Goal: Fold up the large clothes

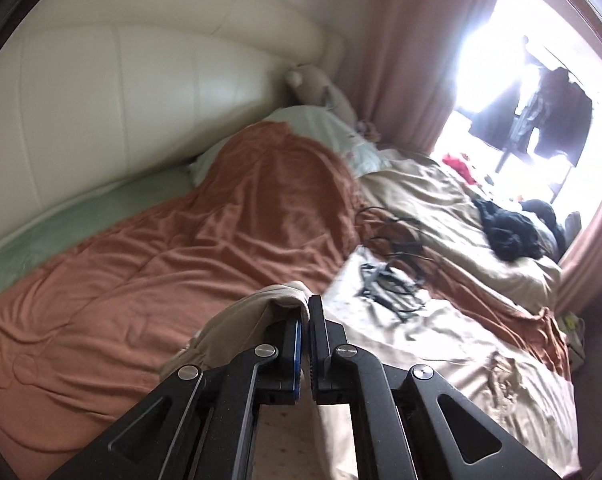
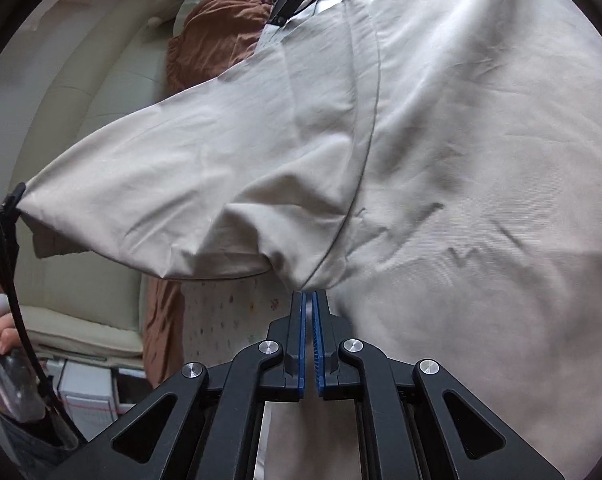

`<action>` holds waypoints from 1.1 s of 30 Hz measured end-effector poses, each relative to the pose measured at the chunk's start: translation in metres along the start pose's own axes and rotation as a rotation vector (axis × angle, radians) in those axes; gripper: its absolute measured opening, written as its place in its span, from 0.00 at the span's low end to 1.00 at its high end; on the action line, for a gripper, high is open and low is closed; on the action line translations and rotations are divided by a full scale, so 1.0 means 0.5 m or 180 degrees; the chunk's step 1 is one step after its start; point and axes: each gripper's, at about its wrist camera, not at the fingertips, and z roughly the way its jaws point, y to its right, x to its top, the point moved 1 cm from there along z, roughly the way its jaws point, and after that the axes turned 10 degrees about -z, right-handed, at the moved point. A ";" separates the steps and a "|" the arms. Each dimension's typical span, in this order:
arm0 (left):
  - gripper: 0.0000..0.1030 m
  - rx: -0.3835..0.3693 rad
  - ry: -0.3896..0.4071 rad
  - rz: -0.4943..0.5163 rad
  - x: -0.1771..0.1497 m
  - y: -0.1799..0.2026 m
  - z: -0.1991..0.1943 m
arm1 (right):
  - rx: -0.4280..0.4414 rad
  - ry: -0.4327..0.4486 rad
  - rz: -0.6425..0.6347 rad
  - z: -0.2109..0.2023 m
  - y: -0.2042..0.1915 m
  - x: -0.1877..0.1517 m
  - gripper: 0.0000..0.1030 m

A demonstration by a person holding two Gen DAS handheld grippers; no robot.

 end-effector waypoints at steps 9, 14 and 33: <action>0.02 -0.0548 -0.0071 0.0369 -0.033 0.198 -0.083 | -0.0021 0.0439 0.0031 -0.223 0.052 -0.026 0.08; 0.03 -0.0854 -0.0140 0.0625 -0.076 0.305 -0.122 | -0.0283 0.0816 0.0074 -0.361 0.103 -0.052 0.31; 0.03 -0.1368 -0.0791 0.1084 -0.286 0.551 -0.072 | -0.0467 0.1466 0.0688 -0.587 0.282 -0.091 0.35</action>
